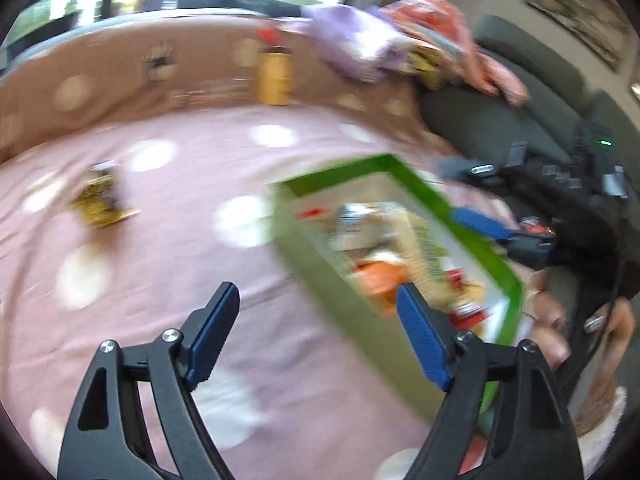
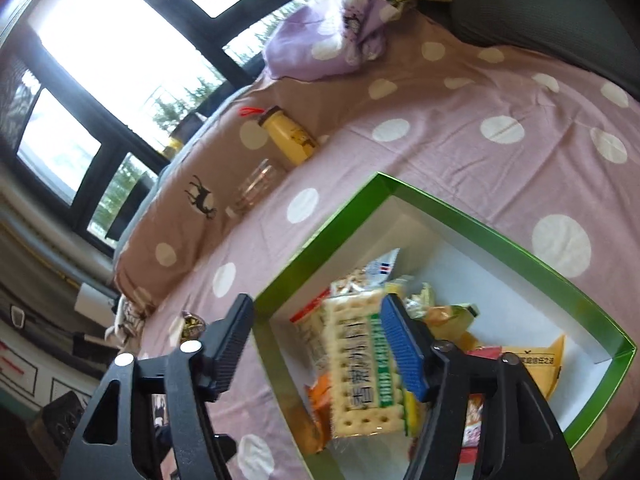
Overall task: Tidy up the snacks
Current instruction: 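Carry the soda cracker pack over the green box and open the right gripper, then move the right gripper to the gold candy wrapper and grasp it, then carry the gold candy wrapper over the green box and open the right gripper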
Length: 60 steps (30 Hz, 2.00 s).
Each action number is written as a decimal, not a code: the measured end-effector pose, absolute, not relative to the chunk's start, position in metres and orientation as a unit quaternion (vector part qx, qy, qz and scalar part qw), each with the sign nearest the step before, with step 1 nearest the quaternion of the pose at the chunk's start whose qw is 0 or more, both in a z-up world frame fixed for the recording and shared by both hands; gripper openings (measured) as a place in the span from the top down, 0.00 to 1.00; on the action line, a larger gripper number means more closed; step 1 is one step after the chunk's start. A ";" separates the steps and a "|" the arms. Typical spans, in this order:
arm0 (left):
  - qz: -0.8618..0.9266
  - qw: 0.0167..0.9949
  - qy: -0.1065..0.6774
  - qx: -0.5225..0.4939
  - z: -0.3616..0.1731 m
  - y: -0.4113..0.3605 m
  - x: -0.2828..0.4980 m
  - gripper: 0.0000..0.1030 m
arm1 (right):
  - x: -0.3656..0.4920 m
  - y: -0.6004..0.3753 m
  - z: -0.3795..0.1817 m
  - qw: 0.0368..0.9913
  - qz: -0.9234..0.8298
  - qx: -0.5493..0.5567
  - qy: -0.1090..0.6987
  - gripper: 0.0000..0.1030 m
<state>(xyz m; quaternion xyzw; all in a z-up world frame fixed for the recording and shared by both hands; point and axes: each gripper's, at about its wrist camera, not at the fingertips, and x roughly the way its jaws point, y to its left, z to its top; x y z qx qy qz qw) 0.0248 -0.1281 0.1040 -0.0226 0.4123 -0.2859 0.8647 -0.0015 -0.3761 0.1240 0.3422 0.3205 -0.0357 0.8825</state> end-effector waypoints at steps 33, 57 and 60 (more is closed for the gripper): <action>0.021 0.873 0.463 -0.151 0.057 0.075 0.048 0.18 | 0.230 -0.130 0.050 0.831 0.119 0.214 0.499 0.18; -0.179 0.843 0.496 -0.101 0.049 -0.017 0.034 0.18 | 0.077 -0.175 0.044 0.795 0.157 0.242 0.534 0.58; -0.196 0.838 0.503 -0.080 0.044 -0.032 0.031 0.19 | 0.064 -0.179 0.037 0.794 0.149 0.236 0.541 0.58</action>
